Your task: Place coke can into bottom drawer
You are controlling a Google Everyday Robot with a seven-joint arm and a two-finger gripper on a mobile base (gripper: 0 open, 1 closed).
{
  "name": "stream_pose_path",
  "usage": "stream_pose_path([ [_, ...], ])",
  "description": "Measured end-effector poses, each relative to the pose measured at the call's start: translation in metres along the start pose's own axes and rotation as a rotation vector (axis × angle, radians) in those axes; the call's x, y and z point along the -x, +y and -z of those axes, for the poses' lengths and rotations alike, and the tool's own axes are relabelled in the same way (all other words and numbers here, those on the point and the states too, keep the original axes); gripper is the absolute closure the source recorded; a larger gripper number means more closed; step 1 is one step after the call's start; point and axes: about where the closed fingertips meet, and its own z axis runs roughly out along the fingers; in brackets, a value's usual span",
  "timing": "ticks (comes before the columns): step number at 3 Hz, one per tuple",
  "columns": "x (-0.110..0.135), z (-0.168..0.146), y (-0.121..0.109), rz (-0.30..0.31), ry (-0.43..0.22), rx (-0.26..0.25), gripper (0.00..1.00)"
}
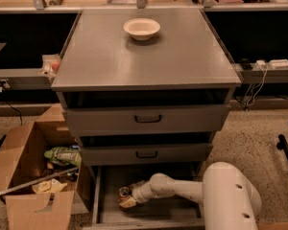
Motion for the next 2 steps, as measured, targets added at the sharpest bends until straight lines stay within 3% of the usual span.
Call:
stream_pose_path([
  [1, 0.000, 0.000, 0.000, 0.000, 0.000, 0.000, 0.00],
  [2, 0.003, 0.017, 0.008, 0.007, -0.037, -0.002, 0.00],
])
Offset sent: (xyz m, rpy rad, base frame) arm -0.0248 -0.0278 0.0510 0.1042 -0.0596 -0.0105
